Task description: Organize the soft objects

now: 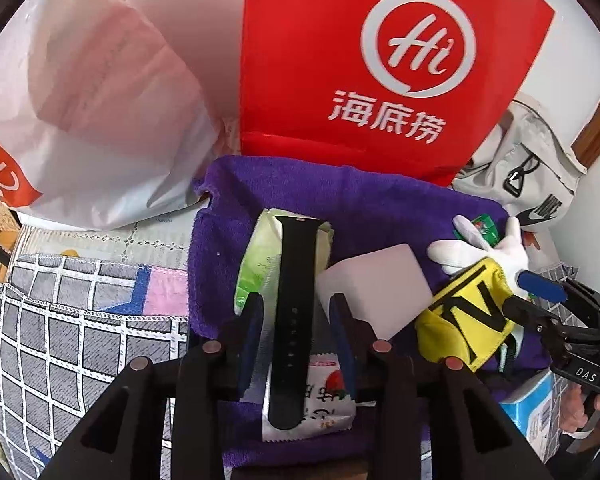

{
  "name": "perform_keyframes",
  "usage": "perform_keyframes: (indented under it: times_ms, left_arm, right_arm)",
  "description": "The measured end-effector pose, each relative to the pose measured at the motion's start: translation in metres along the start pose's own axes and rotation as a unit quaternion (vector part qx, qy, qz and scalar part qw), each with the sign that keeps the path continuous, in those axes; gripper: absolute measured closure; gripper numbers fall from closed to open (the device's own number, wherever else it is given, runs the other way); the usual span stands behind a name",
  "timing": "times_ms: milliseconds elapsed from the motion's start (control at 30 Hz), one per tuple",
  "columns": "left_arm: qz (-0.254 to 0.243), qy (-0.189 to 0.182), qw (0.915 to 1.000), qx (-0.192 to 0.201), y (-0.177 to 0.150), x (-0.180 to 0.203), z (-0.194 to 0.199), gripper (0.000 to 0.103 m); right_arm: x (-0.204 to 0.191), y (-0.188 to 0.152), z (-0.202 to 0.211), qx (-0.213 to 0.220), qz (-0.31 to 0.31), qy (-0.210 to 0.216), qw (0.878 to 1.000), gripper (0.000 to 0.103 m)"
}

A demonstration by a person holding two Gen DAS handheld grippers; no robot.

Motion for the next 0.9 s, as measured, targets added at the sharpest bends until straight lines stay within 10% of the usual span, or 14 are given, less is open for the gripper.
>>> perform_keyframes:
  times_ms: [500, 900]
  left_arm:
    - [-0.021, 0.033, 0.9980, 0.049, 0.017, 0.012, 0.054, 0.022]
    - [-0.012, 0.045, 0.9983, 0.037, -0.030, 0.026, 0.115, 0.018]
  right_arm:
    - [0.000, 0.003, 0.031, 0.014, -0.003, -0.051, 0.999, 0.018]
    - [-0.022, -0.018, 0.103, 0.048, -0.007, -0.095, 0.994, 0.001]
Point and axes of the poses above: each gripper's, at about its wrist camera, not at the fingertips, and z roughly against the way its jaws point, x to its right, y to its top, the point moved 10 cm from there along -z, roughly the way its jaws point, and after that the axes turned 14 degrees about x, right-handed, at the moved point
